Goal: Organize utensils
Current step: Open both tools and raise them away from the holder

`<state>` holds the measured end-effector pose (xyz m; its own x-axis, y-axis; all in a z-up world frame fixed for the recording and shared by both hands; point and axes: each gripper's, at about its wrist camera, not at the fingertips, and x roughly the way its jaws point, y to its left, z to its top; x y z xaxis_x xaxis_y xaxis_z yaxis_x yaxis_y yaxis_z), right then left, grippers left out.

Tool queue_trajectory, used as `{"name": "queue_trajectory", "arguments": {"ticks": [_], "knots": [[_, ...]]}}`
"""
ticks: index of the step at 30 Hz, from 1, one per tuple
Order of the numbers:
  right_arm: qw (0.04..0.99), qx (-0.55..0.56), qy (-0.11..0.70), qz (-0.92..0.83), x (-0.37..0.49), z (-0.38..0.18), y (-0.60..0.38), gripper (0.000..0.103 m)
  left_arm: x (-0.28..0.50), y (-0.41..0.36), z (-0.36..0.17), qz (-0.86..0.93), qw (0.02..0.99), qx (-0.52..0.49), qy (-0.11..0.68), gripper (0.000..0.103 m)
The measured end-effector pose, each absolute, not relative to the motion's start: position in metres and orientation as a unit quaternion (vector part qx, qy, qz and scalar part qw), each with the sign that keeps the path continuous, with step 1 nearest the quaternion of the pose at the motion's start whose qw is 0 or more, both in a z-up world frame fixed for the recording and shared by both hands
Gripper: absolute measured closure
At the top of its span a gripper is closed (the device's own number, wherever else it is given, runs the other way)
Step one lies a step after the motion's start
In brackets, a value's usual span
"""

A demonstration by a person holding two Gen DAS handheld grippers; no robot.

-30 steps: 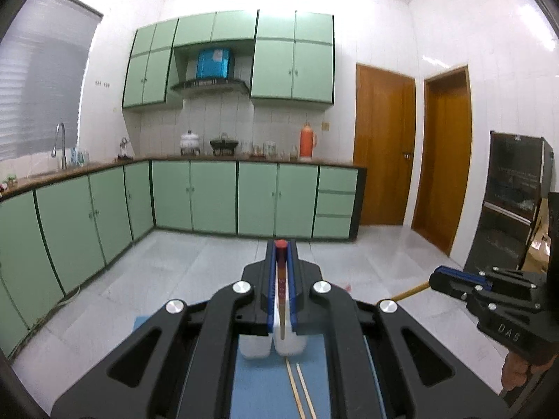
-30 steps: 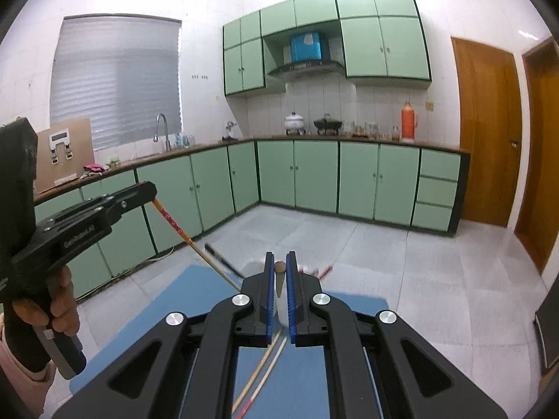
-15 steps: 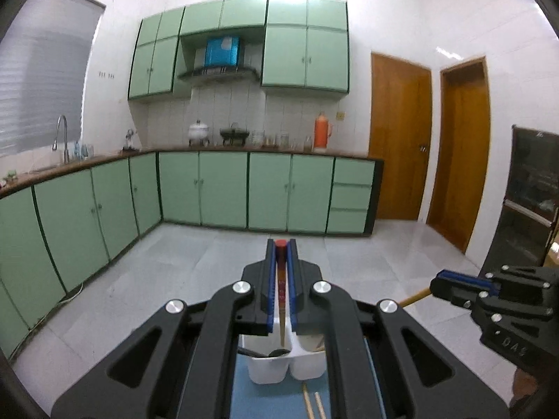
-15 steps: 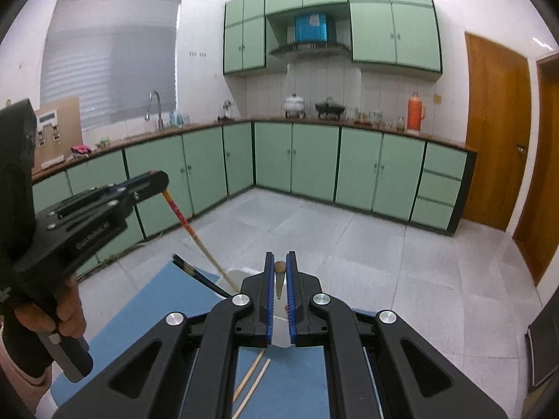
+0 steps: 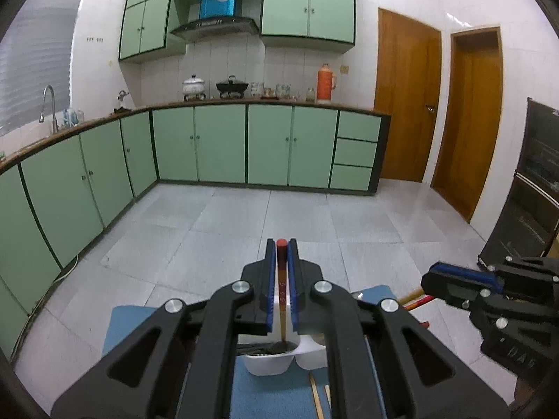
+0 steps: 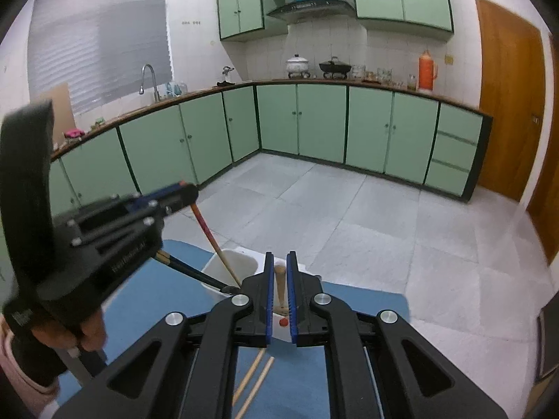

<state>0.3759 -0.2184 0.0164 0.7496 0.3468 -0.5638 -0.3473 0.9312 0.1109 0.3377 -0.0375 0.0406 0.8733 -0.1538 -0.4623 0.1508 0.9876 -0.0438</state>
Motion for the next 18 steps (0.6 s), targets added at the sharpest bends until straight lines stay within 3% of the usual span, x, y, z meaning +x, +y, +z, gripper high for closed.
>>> {"name": "queue_trajectory", "arguments": {"ticks": [1,2,6,8,9,12,18], "knots": [[0.938,0.003,0.296,0.18,0.374,0.018,-0.223,0.087,0.337,-0.034,0.041,-0.078,0.967,-0.008,0.24,0.079],[0.94,0.006,0.29,0.177,0.371,0.02,-0.227,0.083,0.334,-0.031,0.042,-0.077,0.969,-0.013,0.236,0.065],[0.955,0.025,0.254,0.148,0.346,0.032,-0.25,0.064,0.311,-0.014,0.057,-0.071,0.977,-0.027,0.201,0.047],[0.963,0.027,0.237,0.126,0.33,0.036,-0.258,0.043,0.294,-0.009,0.066,-0.067,0.98,-0.034,0.184,0.037],[0.968,0.029,0.222,0.113,0.317,0.037,-0.263,0.039,0.283,-0.006,0.07,-0.062,0.982,-0.037,0.173,0.029],[0.974,0.031,0.201,0.1,0.286,0.035,-0.268,0.027,0.251,-0.002,0.076,-0.053,0.987,-0.037,0.148,0.017],[0.975,0.052,0.201,0.081,0.228,-0.002,-0.274,0.01,0.192,-0.001,0.053,-0.05,0.986,-0.039,0.154,0.008]]}}
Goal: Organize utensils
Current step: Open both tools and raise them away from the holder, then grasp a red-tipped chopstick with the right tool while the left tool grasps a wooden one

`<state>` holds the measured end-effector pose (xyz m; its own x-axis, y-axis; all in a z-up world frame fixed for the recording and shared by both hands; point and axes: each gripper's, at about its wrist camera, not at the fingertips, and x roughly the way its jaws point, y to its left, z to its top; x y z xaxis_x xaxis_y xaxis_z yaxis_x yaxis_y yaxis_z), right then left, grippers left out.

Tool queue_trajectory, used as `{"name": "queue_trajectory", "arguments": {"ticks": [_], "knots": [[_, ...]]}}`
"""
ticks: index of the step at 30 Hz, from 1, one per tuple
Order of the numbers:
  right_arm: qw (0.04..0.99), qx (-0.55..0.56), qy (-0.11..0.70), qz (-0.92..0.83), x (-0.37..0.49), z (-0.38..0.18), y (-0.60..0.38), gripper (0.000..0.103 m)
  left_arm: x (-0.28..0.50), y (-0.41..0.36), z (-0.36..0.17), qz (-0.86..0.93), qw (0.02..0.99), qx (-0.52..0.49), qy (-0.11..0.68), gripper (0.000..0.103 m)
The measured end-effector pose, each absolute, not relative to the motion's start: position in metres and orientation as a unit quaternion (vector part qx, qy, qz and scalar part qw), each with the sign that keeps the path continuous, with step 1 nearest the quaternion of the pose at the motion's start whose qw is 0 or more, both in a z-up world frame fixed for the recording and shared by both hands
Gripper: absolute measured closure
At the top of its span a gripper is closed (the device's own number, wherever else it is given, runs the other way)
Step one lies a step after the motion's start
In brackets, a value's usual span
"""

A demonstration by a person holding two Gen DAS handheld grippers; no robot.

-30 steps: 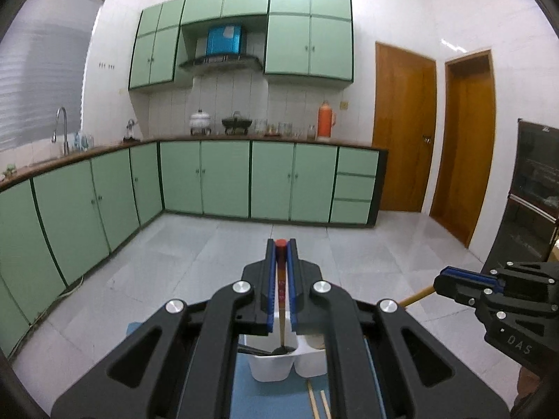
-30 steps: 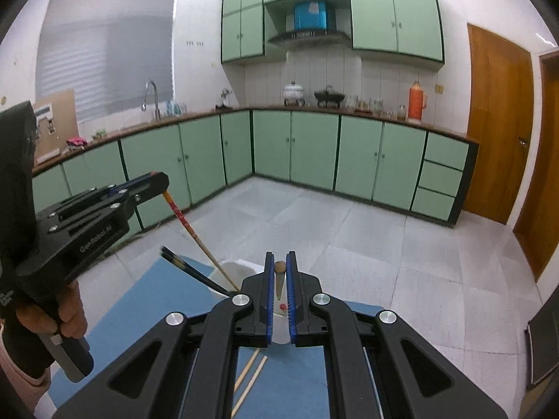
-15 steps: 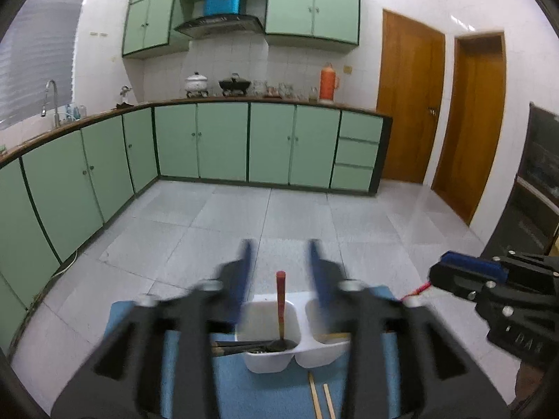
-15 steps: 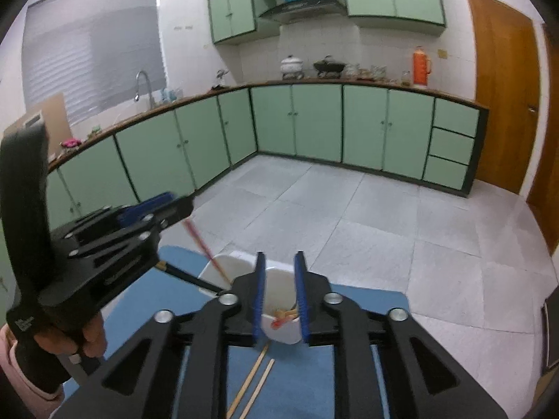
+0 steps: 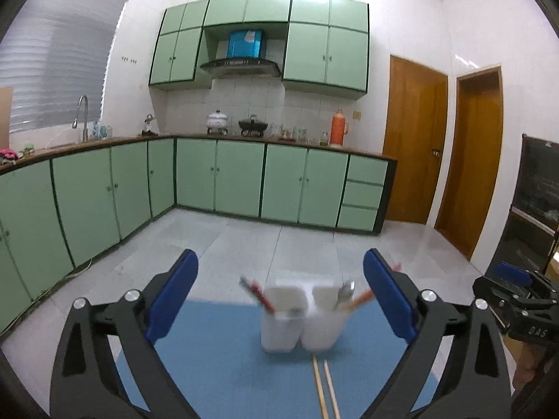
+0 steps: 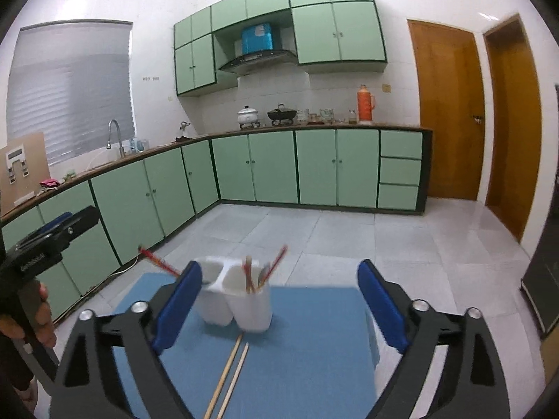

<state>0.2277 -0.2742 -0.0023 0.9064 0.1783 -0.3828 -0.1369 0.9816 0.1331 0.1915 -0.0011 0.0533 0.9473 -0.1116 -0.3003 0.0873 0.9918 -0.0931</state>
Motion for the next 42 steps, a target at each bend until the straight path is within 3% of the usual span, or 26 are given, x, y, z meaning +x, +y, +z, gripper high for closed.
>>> {"name": "queue_trajectory", "arguments": {"ticks": [16,24,28,37,42], "knots": [[0.941,0.078,0.324,0.055,0.163,-0.139,-0.257,0.009,0.129,0.016,-0.088,-0.023,0.948,0.023,0.316,0.008],[0.934,0.052,0.35,0.056,0.14,-0.18,-0.215,0.026,0.11,0.02,-0.132,-0.024,0.932,0.043,0.36,0.008],[0.927,0.042,0.366,0.068,0.136,-0.192,-0.198,0.042,0.106,0.031,-0.147,-0.018,0.924,0.04,0.38,0.008],[0.915,0.023,0.394,0.086,0.142,-0.205,-0.169,0.068,0.105,0.039,-0.149,-0.014,0.922,0.031,0.386,0.008],[0.915,0.026,0.394,0.084,0.145,-0.206,-0.168,0.075,0.107,0.037,-0.149,-0.016,0.922,0.027,0.386,0.008]]}}
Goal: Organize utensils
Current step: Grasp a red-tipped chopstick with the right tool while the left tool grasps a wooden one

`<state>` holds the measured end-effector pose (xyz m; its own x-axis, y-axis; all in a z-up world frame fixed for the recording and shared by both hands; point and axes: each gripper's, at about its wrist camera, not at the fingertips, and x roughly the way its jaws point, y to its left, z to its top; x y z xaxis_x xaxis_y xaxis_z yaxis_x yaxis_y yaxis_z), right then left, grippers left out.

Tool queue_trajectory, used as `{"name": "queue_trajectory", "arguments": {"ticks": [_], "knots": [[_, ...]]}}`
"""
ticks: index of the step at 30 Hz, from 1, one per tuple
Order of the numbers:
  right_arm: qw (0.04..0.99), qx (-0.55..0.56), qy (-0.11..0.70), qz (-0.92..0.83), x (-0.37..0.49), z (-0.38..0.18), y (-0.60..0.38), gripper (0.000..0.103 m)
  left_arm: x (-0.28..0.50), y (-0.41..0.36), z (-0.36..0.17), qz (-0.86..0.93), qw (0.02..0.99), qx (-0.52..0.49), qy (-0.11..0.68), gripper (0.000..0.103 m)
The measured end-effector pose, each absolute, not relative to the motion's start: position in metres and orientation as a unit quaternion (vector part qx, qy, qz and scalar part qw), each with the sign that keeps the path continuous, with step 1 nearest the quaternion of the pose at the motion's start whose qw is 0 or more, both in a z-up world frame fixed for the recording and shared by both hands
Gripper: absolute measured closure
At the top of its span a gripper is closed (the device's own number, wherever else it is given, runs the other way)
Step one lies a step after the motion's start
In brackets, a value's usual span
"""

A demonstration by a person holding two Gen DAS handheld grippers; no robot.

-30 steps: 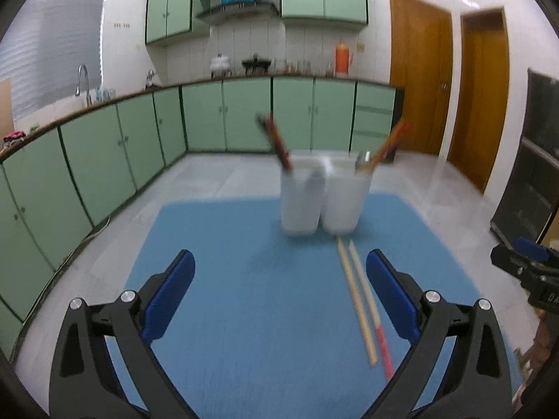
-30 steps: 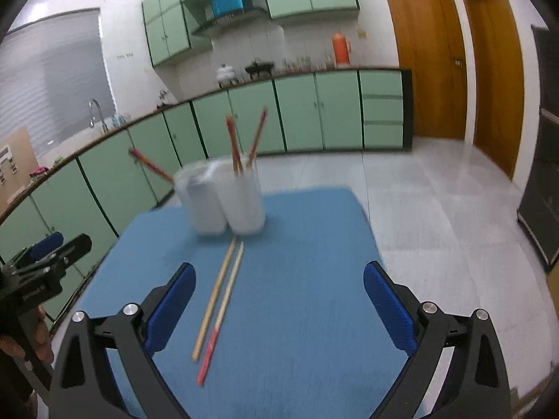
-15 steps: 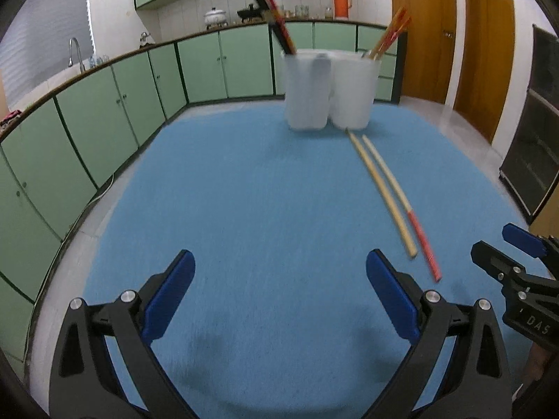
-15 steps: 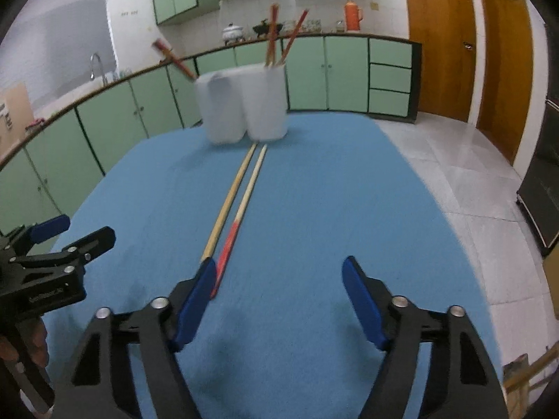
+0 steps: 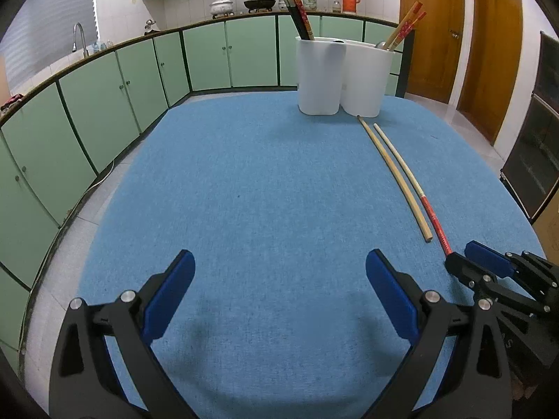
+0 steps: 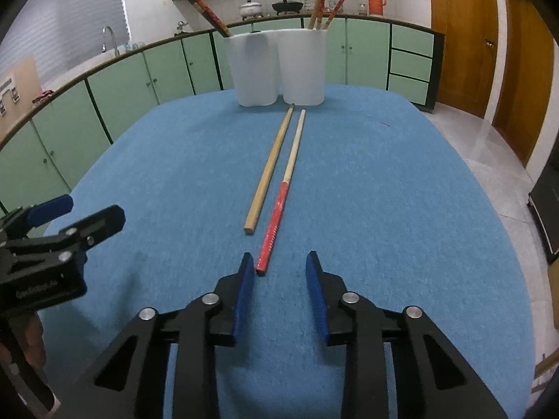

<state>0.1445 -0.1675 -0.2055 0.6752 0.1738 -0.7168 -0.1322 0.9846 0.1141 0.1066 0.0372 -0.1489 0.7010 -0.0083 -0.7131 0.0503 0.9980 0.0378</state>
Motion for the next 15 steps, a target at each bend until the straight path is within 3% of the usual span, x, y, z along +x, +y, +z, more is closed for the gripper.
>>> {"name": "queue_trajectory", "arguments": {"ticks": [9,11,15], "knots": [[0.916,0.002,0.395,0.069,0.145,-0.208,-0.157,0.086,0.108,0.037,-0.151,-0.017,0.922,0.02,0.387,0.008],[0.916,-0.004,0.395,0.075,0.145,-0.208,-0.155,0.096,0.107,0.036,-0.151,-0.018,0.922,0.02,0.387,0.008],[0.914,0.016,0.397,0.077,0.145,-0.207,-0.163,0.097,0.108,0.031,-0.148,-0.022,0.922,0.021,0.385,0.008]]}}
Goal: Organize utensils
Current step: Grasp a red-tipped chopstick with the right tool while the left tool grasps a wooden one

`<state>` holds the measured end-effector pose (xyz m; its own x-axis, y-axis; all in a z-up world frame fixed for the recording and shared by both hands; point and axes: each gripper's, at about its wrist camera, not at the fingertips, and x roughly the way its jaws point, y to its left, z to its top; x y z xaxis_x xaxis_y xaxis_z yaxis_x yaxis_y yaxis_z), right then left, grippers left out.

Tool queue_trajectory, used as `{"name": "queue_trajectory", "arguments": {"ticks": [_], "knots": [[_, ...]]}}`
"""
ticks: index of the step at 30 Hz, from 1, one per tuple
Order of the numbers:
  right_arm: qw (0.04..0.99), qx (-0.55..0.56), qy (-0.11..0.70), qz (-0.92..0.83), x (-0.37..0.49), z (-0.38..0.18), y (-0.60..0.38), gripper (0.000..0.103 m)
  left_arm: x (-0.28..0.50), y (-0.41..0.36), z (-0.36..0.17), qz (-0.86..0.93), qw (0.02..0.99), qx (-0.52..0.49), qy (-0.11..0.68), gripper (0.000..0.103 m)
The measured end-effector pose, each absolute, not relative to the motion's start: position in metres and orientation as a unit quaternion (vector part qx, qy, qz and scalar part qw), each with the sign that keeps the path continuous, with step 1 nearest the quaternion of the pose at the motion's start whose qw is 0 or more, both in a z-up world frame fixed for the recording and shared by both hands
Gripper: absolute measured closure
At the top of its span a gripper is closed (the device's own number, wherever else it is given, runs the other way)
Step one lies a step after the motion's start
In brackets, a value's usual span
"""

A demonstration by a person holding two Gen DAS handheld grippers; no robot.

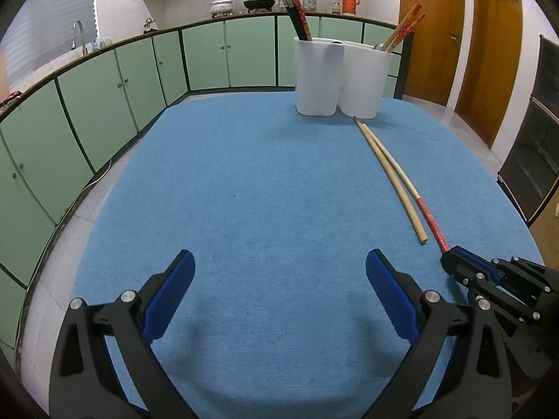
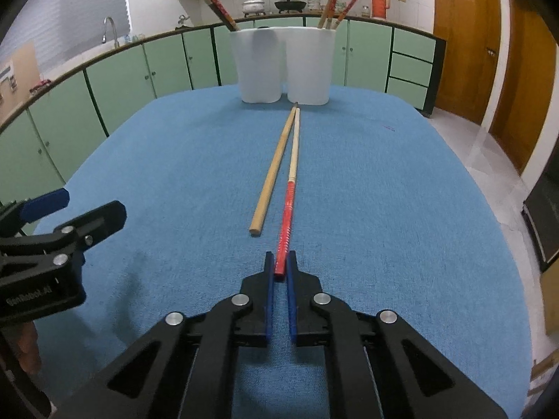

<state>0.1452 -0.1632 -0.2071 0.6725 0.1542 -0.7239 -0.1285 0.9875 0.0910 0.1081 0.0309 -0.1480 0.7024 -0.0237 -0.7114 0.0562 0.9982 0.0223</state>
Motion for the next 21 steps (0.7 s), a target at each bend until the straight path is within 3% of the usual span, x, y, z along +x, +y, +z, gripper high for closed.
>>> {"name": "queue_trajectory", "arguments": {"ticks": [10,12,14,21], "knots": [[0.917,0.059,0.392,0.042,0.141,-0.201,-0.216,0.098,0.115,-0.009,-0.147,-0.057,0.921,0.017,0.386,0.008],[0.917,0.063,0.392,0.039,0.141,-0.202,-0.224,0.098,0.118,-0.018,-0.149,-0.067,0.918,0.014,0.39,0.012],[0.916,0.067,0.393,0.038,0.14,-0.204,-0.23,0.098,0.121,-0.025,-0.153,-0.073,0.915,0.014,0.396,0.025],[0.916,0.068,0.393,0.045,0.141,-0.207,-0.234,0.098,0.135,-0.048,-0.165,-0.081,0.906,0.009,0.415,0.031]]}}
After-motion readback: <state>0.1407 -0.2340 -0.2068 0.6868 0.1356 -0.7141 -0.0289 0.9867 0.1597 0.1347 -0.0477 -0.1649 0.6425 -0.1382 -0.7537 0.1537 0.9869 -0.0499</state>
